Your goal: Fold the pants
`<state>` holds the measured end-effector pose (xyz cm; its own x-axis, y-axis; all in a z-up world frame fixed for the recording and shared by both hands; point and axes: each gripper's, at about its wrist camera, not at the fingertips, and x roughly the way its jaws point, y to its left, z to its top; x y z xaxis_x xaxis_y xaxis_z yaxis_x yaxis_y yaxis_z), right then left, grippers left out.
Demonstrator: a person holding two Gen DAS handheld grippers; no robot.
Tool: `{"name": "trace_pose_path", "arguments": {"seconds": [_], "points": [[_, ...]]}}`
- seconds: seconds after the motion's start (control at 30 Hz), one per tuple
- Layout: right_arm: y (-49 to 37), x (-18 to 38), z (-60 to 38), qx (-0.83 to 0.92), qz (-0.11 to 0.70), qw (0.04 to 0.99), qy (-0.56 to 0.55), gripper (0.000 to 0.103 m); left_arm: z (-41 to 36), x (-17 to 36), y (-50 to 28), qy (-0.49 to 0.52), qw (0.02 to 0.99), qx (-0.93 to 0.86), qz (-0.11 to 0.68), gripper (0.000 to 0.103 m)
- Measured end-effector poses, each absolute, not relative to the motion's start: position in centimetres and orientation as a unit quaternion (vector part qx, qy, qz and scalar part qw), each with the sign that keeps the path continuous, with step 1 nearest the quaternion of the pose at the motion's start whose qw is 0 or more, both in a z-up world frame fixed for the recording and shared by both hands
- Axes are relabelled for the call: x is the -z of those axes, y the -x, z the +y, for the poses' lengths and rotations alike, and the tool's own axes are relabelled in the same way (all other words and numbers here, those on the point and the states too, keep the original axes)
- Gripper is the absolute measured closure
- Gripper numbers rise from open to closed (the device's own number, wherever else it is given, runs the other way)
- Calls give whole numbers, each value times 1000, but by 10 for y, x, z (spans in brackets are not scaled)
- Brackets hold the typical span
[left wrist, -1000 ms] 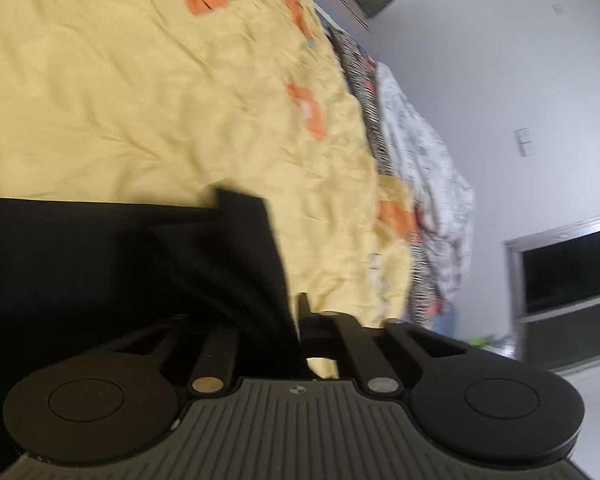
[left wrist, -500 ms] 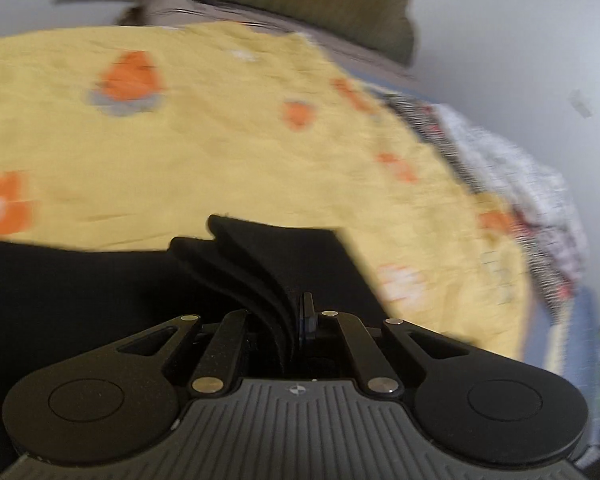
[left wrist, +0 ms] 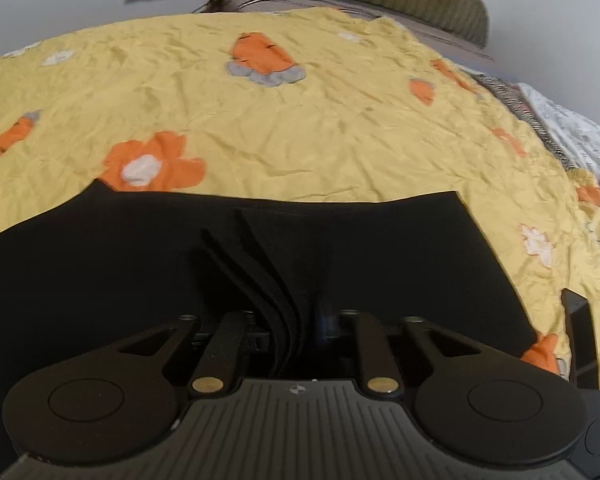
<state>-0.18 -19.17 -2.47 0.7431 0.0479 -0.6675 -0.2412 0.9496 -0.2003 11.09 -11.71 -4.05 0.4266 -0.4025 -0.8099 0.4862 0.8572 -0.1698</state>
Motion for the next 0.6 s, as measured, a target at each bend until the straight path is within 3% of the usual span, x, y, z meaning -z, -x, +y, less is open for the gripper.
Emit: {"name": "trace_pose_path", "arguments": {"seconds": [0.13,0.33,0.47,0.6], "points": [[1,28,-195,-95,380,910,136,91,-89,28,-110,-40,867,210,451,34],[4,-18,-252,-120,333,935,6,91,-55,2,-119,-44,898,145,413,19],[-30,16,-270,-15,389,920,37,91,-87,7,-136,-48,871,219,437,17],[-27,35,-270,-40,413,909,46,91,-122,37,-141,-83,853,251,450,18]]}}
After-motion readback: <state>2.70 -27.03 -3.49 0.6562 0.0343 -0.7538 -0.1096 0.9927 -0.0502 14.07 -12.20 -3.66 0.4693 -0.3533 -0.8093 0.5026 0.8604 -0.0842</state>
